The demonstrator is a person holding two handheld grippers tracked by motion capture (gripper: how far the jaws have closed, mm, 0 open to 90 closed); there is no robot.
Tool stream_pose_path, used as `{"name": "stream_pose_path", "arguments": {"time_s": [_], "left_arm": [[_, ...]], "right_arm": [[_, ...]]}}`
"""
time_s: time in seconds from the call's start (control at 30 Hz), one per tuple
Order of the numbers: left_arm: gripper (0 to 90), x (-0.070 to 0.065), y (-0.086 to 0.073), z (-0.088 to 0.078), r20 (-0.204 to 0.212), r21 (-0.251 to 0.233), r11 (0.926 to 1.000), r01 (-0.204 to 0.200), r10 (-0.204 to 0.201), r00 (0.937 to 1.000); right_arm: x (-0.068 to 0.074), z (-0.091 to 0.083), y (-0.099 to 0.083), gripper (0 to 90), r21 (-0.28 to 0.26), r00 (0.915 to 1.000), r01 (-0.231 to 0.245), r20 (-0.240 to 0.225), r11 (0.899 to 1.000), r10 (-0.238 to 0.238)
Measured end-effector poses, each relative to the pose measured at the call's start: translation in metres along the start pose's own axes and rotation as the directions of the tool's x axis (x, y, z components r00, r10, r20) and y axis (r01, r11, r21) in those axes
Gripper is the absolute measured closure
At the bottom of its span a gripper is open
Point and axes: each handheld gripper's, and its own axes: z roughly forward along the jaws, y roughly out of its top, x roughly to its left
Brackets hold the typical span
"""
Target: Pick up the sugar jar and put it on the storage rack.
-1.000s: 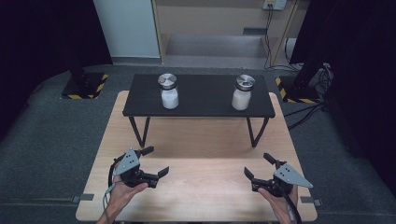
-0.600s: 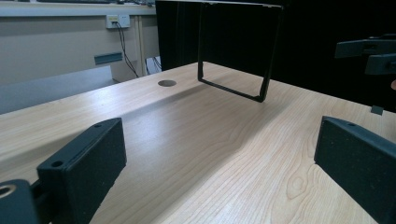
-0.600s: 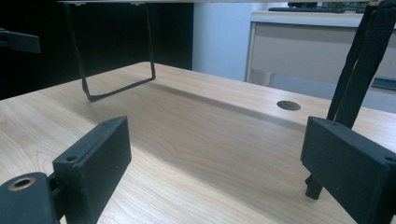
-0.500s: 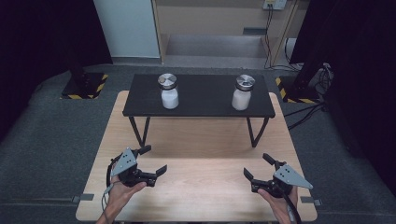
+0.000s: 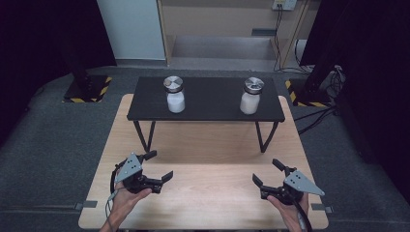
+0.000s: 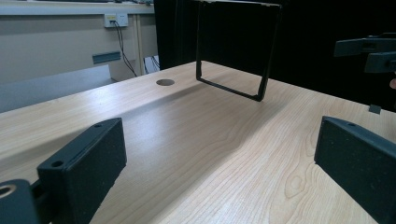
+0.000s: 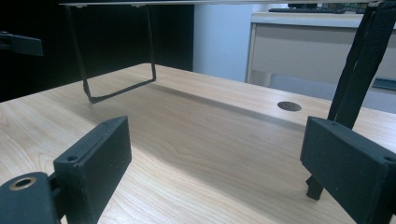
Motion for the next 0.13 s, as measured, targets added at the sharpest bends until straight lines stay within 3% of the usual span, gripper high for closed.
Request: {"name": "stream_pose_path", "arguments": {"time_s": [0.13], "left_arm": [[0.8,-0.0003,0.0003,-0.0003,-0.002,-0.001,1.0,-0.001,0.001,1.0]], "right_arm": [[-0.0005,0.0003,-0.0003,8.7,0.001,1.0,-0.002,-0.002,1.0,0.002]]}}
